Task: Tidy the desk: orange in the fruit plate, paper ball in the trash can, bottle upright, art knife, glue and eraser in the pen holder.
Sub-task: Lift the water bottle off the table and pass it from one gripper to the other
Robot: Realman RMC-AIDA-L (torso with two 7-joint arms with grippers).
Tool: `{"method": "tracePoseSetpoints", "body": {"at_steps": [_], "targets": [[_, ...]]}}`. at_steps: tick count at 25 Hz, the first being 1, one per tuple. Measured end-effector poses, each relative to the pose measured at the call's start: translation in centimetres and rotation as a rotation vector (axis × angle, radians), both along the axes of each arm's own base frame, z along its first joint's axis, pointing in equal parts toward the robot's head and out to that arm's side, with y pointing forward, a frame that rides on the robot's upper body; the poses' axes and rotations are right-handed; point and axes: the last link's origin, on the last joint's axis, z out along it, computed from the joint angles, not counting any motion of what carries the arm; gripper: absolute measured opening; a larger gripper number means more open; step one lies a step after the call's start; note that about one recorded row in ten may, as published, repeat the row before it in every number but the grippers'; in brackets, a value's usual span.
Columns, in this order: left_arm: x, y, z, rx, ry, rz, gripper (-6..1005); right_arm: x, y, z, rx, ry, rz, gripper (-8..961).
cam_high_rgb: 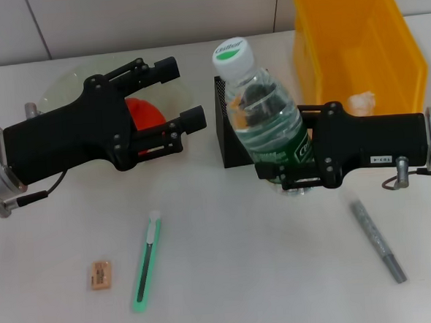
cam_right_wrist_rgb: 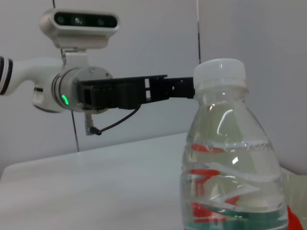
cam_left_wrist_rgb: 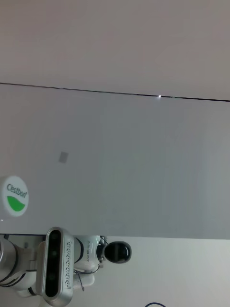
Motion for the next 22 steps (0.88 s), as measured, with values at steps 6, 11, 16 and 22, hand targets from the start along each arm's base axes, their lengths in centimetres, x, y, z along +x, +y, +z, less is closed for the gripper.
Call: {"method": "tracePoseSetpoints", "body": {"at_steps": [6,11,16,22], "targets": [[-0.1,0.0,-0.1,-0.002,0.002,0.007,813,-0.8,0.0,0.1,-0.016,-0.026,0.024,721],[-0.2,-0.1,-0.2,-0.005,0.006,0.013,812,-1.3,0.1,0.2,-0.019,-0.053,0.043,720],[-0.1,-0.1,-0.3,-0.007,0.009,0.007,812,-1.6,0.1,-0.1,-0.038,-0.067,0.055,720],[0.2,-0.1,-0.5,-0.016,0.011,-0.007,812,-1.7,0.2,-0.2,-0.037,-0.069,0.060,720]]}}
